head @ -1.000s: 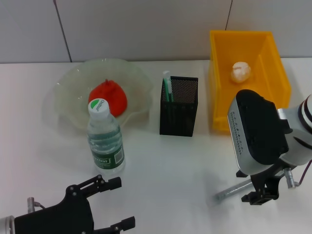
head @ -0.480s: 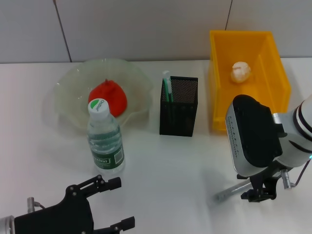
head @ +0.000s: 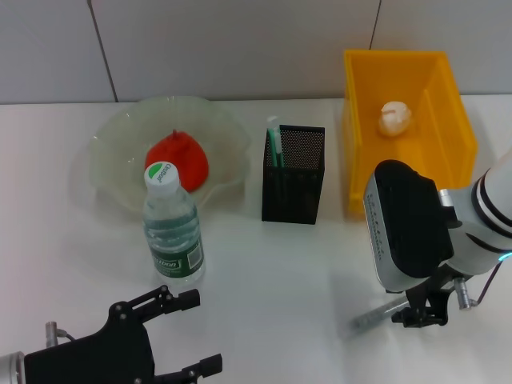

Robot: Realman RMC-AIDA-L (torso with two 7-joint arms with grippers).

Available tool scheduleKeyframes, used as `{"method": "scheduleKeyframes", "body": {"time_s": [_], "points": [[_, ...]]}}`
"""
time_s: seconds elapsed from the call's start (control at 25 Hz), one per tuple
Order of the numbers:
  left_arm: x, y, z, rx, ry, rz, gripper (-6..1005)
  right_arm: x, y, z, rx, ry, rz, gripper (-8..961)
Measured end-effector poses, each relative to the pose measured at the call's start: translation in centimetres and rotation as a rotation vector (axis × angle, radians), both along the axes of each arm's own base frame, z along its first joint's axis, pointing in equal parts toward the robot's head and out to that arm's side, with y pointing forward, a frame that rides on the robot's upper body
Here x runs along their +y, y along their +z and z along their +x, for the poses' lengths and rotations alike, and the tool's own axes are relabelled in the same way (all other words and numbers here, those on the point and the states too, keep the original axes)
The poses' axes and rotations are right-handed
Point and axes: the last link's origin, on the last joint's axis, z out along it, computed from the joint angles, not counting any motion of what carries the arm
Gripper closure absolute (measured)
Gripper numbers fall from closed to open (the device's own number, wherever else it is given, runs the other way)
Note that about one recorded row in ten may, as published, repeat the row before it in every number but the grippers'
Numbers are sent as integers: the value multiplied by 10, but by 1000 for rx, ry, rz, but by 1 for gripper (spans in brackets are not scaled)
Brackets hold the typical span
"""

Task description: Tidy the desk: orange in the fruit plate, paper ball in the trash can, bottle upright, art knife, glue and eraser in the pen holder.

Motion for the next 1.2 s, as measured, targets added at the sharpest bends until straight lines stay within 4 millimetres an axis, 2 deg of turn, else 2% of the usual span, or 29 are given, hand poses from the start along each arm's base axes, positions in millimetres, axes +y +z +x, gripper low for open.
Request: {"method": "scheduleKeyframes", "body": {"time_s": [0.08, 0.32, 0.88, 1.08, 1.2], "points": [[0, 0, 0, 0, 0, 0, 173, 1, -1, 0, 0, 0, 2, 529], [-1, 0, 0, 0, 2, -1, 173, 3, -3, 1, -3, -2, 4, 624], [-1, 0, -1, 1, 3, -2, 172, 6, -6, 5, -24, -26, 0, 633], [-1, 0, 0, 0, 2, -1, 173, 9, -8, 5, -31, -44, 1, 793], [-1, -1, 0, -1, 2, -1, 173, 10, -5, 0, -22, -44, 13, 819]]}}
